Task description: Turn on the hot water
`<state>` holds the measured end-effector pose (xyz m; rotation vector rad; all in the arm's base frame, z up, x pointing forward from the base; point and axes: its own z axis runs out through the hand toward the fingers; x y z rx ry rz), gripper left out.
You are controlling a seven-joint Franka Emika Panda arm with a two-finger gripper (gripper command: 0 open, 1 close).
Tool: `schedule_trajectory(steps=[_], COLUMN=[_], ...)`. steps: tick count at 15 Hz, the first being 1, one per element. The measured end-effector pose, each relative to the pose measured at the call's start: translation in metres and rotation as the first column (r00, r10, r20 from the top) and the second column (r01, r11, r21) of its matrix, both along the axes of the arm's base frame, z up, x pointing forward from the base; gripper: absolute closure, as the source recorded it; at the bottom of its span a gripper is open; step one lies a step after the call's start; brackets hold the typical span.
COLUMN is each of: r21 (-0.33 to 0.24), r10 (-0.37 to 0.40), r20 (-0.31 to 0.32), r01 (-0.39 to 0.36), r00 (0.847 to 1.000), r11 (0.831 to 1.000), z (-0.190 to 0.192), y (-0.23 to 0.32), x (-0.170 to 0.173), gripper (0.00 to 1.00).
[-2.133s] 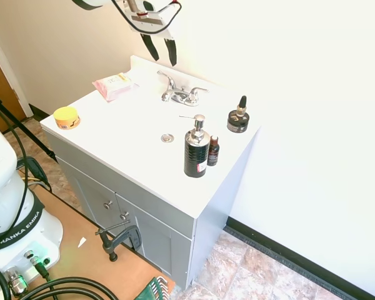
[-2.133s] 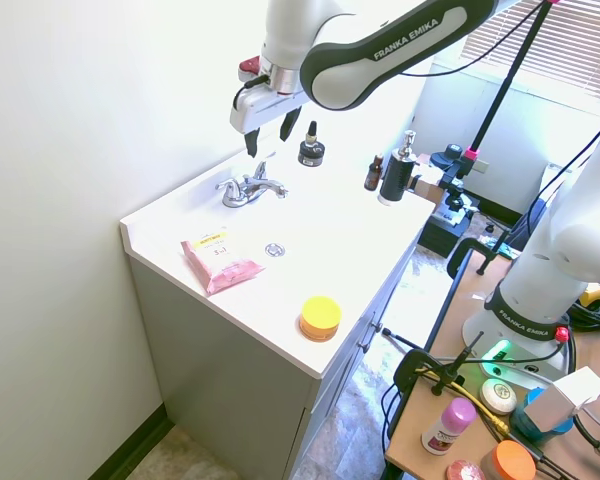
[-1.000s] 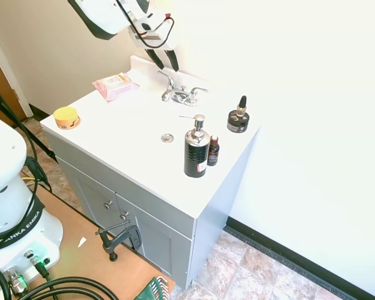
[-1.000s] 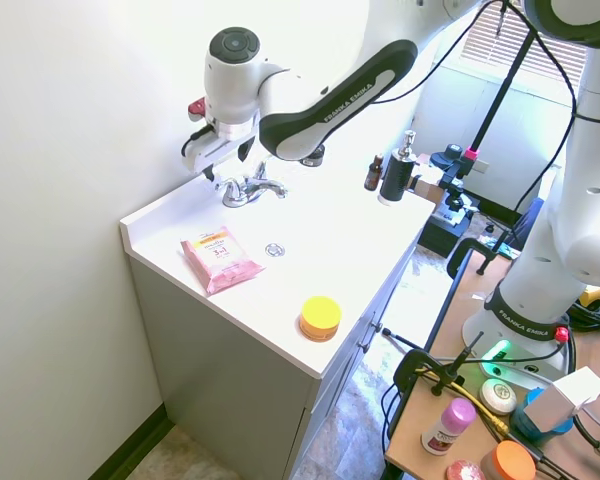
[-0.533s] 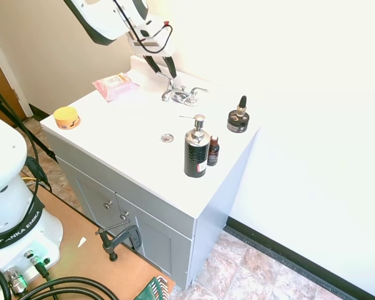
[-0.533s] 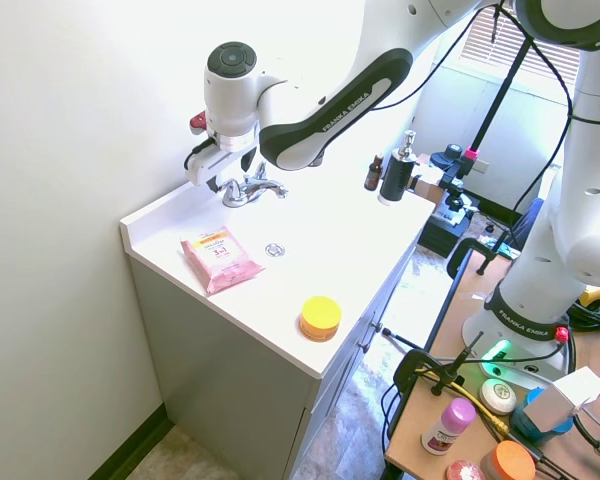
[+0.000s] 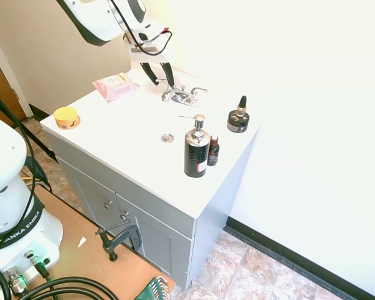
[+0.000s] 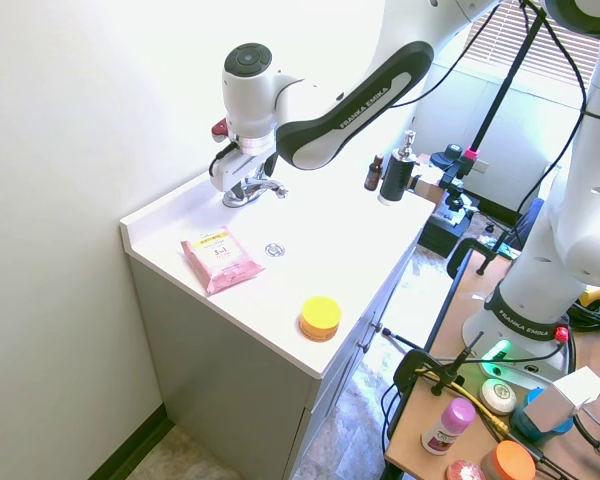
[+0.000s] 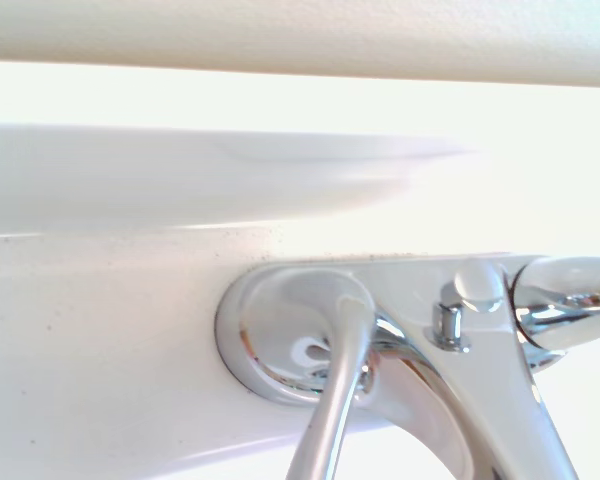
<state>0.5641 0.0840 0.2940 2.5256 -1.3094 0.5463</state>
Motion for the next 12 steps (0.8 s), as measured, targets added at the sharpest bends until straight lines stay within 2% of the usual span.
schedule_trajectory(steps=[5, 9, 12], r21=[-0.006, 0.071, 0.115], r10=[-0.034, -0.010, 0.010], r20=[-0.024, -0.033, -0.038], r01=[0.034, 0.012, -0.006], r00=[0.999, 0.999, 0.999], r11=[0.999, 0.997, 0.993], z=[-0.008, 0.013, 0.037], y=[-0.024, -0.016, -0.018], x=[-0.010, -0.017, -0.041], gripper=[0.00, 0.00, 0.00])
